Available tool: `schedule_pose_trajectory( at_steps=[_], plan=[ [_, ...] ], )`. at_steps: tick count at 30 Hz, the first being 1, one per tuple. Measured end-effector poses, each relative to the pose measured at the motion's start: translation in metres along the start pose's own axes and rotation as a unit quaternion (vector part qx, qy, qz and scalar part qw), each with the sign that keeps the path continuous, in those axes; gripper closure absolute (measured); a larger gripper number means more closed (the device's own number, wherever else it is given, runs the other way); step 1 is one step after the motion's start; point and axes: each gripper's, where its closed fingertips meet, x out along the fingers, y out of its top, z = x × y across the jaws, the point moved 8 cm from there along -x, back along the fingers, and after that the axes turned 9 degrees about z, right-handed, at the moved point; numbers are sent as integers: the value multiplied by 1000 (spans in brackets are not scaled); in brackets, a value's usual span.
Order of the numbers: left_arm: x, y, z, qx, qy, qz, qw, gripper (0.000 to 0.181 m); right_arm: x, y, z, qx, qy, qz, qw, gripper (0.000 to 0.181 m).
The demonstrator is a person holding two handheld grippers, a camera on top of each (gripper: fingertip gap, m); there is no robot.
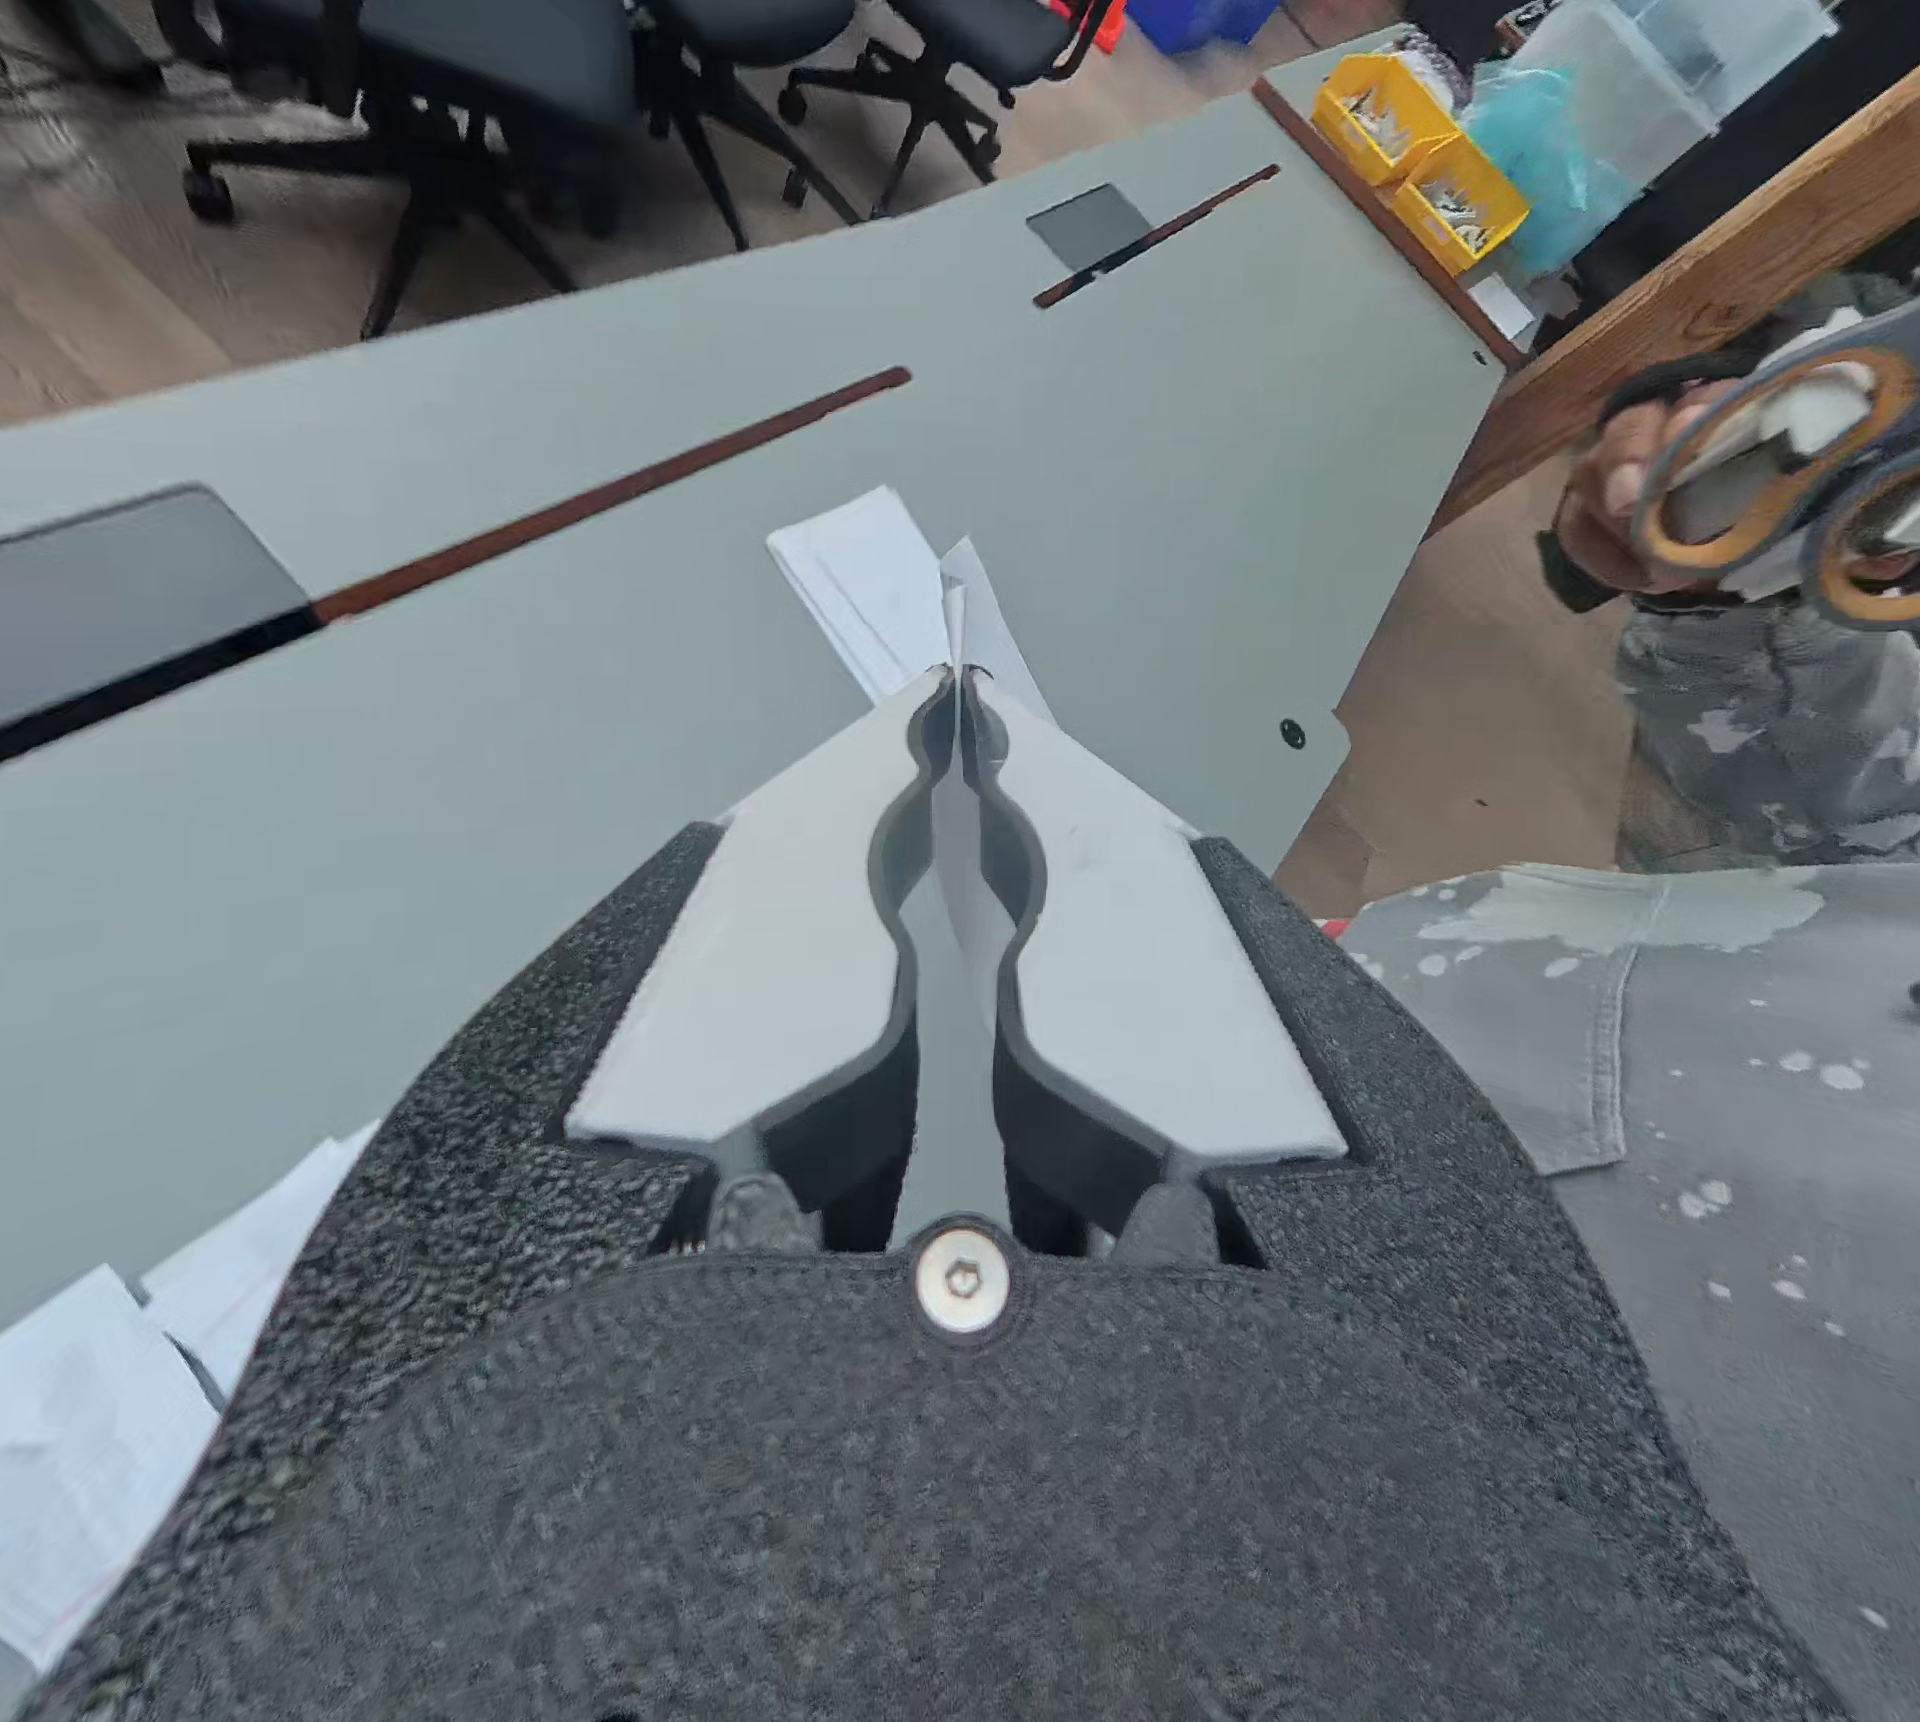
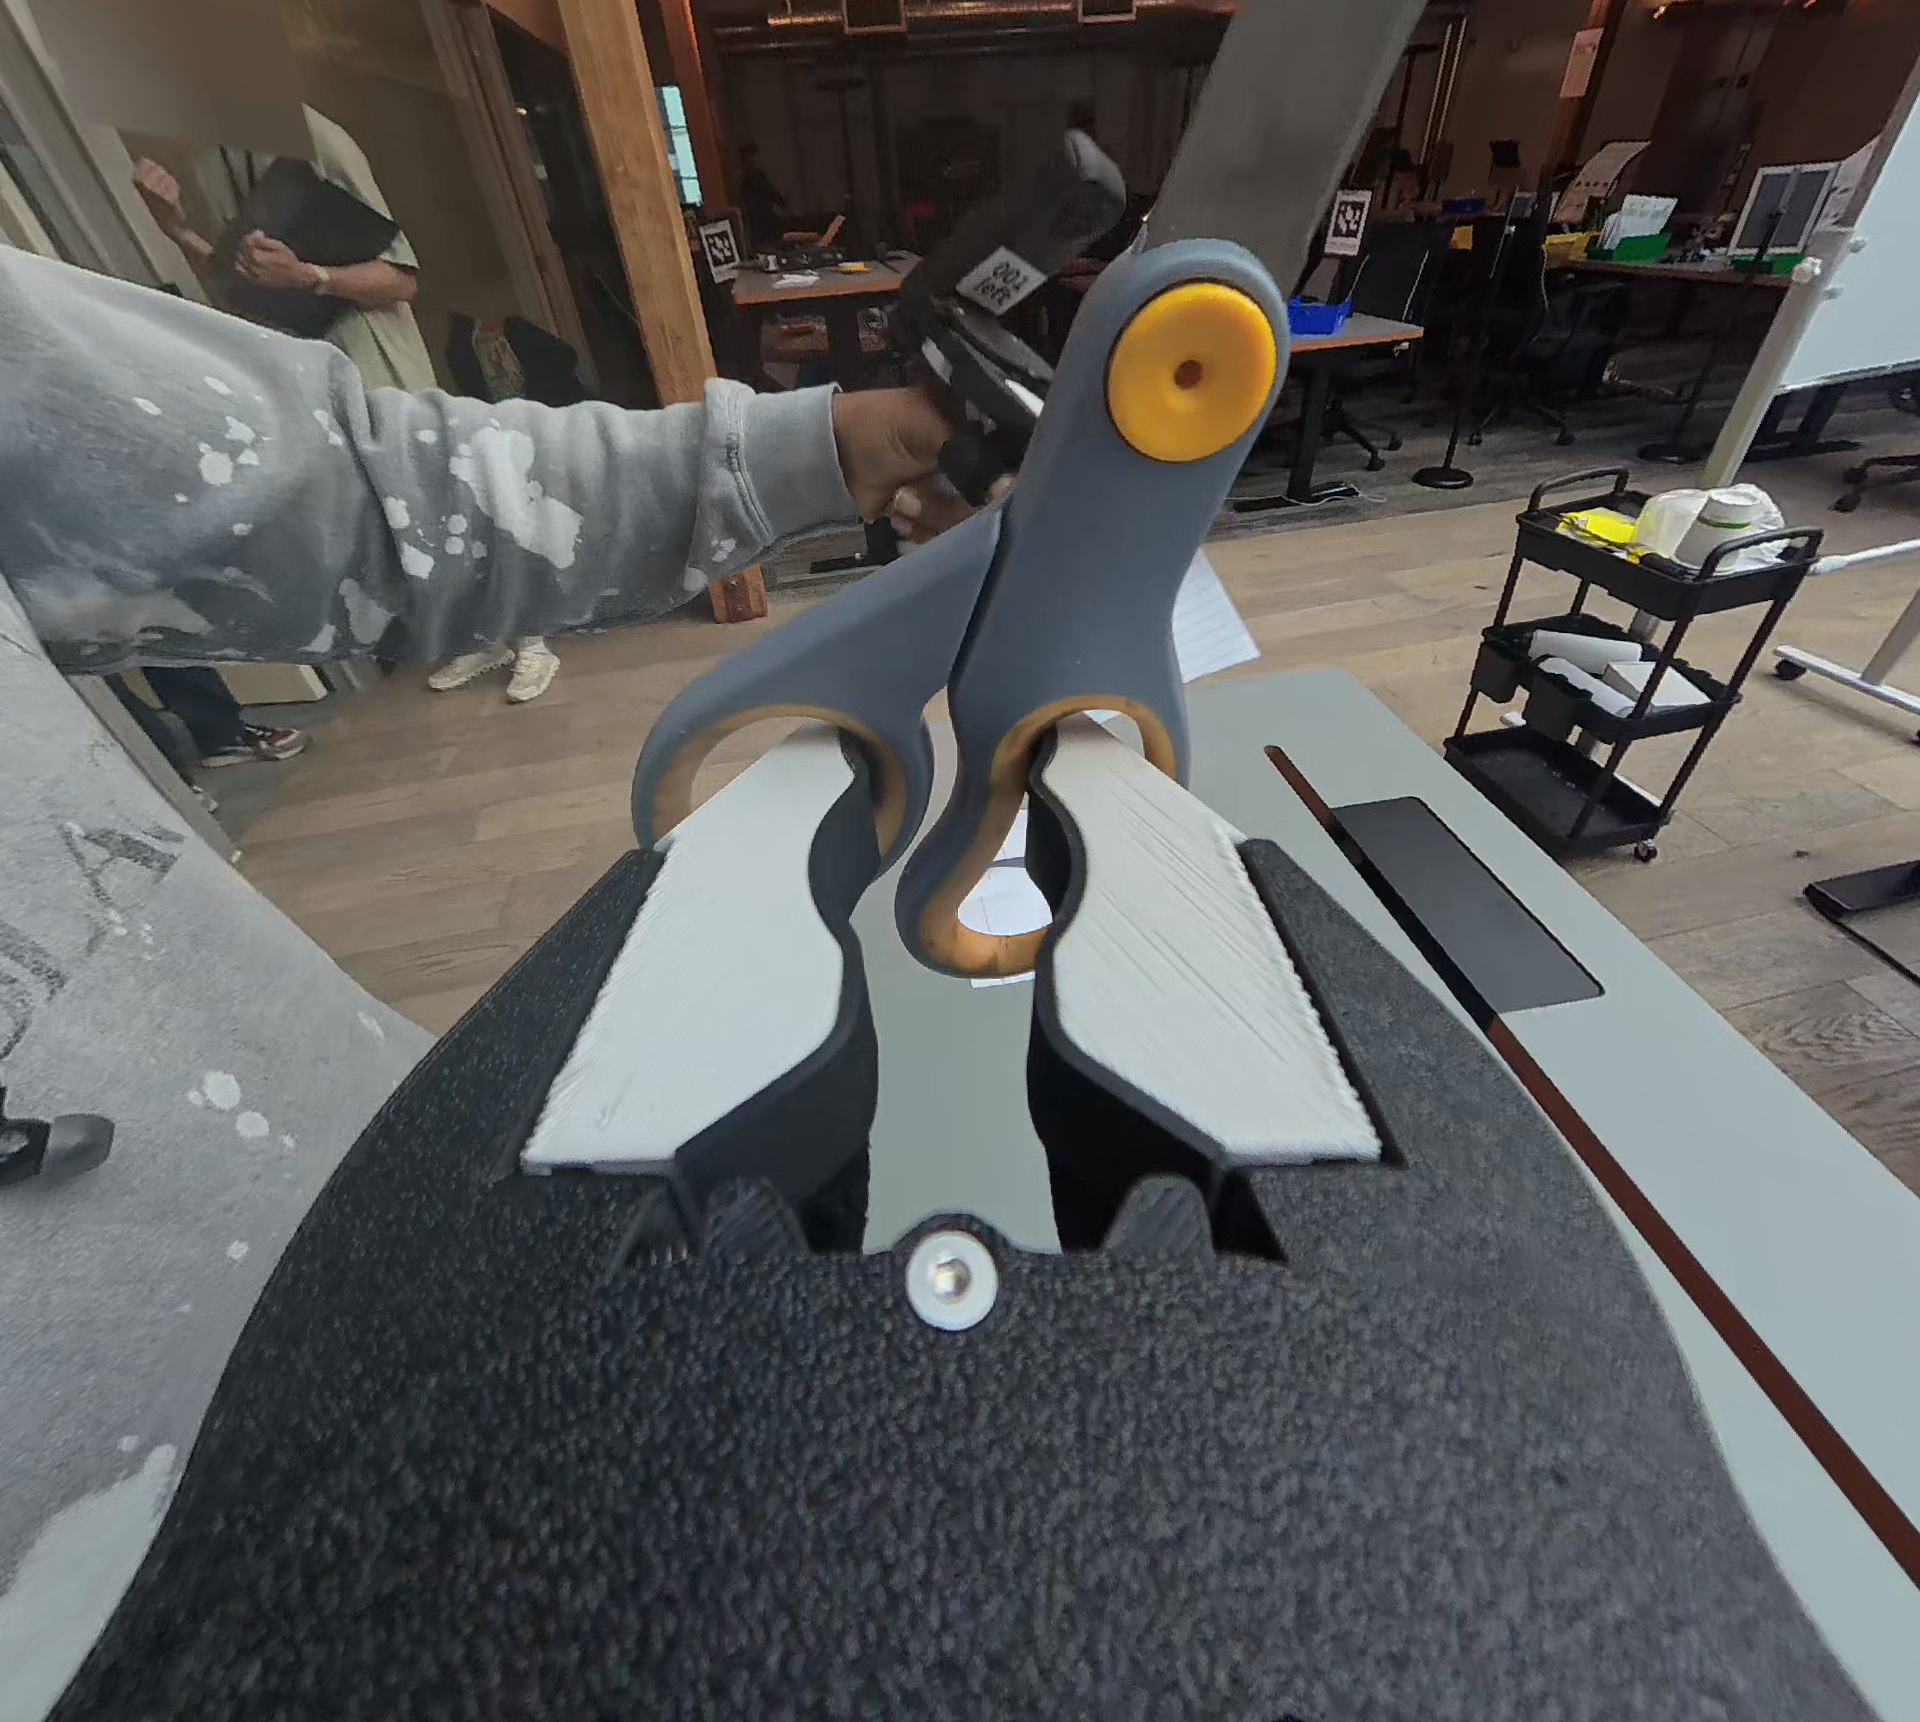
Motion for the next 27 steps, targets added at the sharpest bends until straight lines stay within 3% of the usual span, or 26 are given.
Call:
schedule_pose_trajectory(
  at_steps=[8,13,20,24,27],
  plan=[
    [-22,-166,-152,-175,85,-102,976,181,-28,-45,-17,36,-77,0,996,159],
    [-24,-238,-212,-230,131,-133,955,181,-54,-55,-22,55,-149,-17,987,160],
    [-6,-283,-257,-242,184,-134,943,181,-60,-55,-16,73,-193,-24,978,159],
    [-1,-285,-262,-186,227,-155,943,152,-53,-56,-8,72,-194,-27,978,159],
    [-6,-272,-256,-127,278,-134,943,131,-51,-59,-2,76,-189,-20,979,159]
  ],
)
